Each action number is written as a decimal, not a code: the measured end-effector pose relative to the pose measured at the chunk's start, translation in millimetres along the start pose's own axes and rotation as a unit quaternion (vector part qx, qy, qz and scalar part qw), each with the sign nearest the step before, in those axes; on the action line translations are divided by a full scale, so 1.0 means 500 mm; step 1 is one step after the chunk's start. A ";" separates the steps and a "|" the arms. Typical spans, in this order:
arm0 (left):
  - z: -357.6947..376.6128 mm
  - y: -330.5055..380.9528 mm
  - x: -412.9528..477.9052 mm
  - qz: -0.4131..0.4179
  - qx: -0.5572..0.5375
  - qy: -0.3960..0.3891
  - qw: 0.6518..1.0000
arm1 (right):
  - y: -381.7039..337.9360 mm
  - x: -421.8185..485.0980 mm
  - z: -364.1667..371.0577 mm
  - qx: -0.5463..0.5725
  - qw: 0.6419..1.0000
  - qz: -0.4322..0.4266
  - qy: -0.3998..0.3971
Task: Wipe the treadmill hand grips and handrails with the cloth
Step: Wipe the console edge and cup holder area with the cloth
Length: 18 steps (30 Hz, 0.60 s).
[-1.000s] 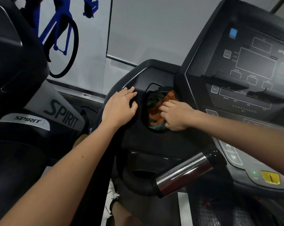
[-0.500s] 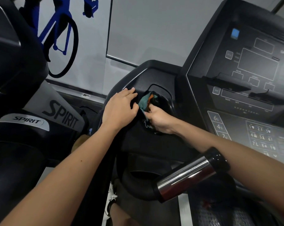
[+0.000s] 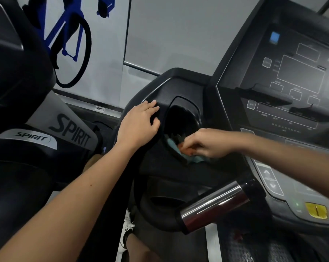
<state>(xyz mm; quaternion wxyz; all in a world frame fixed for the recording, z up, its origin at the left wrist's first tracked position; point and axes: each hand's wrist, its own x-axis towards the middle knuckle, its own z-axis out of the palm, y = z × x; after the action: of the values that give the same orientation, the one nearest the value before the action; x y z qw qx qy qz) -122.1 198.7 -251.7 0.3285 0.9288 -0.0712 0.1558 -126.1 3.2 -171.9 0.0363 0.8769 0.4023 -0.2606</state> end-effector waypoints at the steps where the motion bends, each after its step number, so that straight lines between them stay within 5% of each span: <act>1: -0.001 0.000 0.000 0.000 0.000 -0.004 1.000 | 0.002 -0.001 -0.011 -0.101 0.994 0.010 -0.036; 6: -0.001 -0.001 0.001 0.001 0.001 -0.014 1.000 | 0.019 0.039 -0.019 -0.387 0.913 0.104 -0.077; 11: 0.001 -0.001 0.002 0.001 0.000 -0.006 1.000 | 0.043 0.067 -0.018 -0.469 0.870 0.135 -0.077; 16: 0.003 0.000 0.001 0.005 0.006 0.001 1.000 | 0.048 0.082 -0.007 -0.464 0.878 0.094 0.069; 18: 0.001 -0.001 0.000 0.007 0.004 -0.006 1.000 | 0.027 0.081 -0.004 -0.473 0.873 0.108 0.053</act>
<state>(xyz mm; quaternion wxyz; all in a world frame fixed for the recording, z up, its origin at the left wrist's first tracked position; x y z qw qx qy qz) -121.7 198.5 -252.2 0.3228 0.9307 -0.0792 0.1527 -93.8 22.4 -191.9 0.4532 0.8054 0.3818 0.0130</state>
